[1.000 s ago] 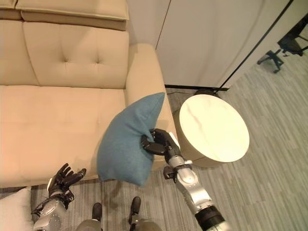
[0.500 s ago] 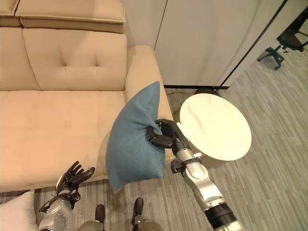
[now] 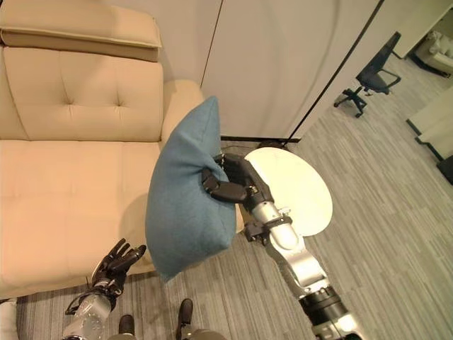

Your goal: Pick up all the scattered cushions and arrange them neatly on the sofa.

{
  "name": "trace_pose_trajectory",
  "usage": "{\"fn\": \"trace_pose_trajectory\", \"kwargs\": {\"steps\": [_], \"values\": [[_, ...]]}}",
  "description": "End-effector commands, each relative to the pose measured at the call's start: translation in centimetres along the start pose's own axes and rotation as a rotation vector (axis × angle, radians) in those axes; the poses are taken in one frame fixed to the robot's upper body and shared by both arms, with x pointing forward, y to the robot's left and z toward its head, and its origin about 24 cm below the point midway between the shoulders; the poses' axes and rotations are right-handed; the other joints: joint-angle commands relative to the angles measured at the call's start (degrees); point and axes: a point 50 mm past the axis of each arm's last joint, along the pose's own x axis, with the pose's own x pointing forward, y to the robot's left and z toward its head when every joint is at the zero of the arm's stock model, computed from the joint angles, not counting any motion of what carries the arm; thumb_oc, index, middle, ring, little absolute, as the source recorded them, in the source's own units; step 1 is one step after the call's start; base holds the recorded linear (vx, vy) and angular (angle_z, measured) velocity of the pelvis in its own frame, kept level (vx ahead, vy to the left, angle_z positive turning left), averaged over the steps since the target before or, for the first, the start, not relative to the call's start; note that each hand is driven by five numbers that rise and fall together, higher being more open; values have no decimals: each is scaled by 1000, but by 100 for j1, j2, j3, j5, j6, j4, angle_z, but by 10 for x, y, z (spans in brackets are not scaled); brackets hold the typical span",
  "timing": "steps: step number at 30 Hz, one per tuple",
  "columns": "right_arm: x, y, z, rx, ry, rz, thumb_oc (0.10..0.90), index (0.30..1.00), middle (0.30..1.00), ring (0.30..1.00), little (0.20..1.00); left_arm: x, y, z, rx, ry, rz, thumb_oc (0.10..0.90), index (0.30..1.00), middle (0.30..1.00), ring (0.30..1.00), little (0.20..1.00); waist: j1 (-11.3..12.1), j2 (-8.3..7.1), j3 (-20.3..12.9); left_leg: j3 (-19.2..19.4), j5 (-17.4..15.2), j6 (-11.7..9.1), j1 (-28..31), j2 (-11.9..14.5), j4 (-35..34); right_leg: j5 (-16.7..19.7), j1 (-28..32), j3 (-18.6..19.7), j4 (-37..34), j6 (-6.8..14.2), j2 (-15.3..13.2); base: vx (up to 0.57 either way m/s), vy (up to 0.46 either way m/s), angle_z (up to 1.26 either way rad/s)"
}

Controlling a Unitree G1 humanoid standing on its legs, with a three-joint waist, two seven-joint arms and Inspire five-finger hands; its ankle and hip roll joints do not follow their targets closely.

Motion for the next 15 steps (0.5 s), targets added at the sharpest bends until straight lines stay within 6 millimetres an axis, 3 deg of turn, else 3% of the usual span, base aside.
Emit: {"fn": "trace_pose_trajectory", "kwargs": {"steps": [1,9,14,15], "values": [[15,-9,151,90,-766,0,400,300,300,300,300,16,-37,25,-33,-95,-151,800,900,900,900,900,-17,110,-531,-511,-822,44,240,-114,8,-716,616,-427,67,550,-246,0,0,0],[16,-3,147,98,-752,22,400,300,300,300,300,16,-55,40,-234,-156,-233,800,900,900,900,900,-10,86,-598,-538,-848,49,285,-121,8,-719,649,-454,67,546,-254,0,0,0],[19,1,139,103,-721,21,400,300,300,300,300,14,-63,39,-364,-152,-282,800,900,900,900,900,15,80,-602,-535,-865,60,304,-123,8,-727,652,-459,67,541,-256,0,0,0],[21,5,135,107,-705,21,400,300,300,300,300,13,-72,40,-401,-156,-323,800,900,900,900,900,43,80,-588,-544,-869,66,308,-128,8,-732,663,-468,67,535,-253,0,0,0]]}}
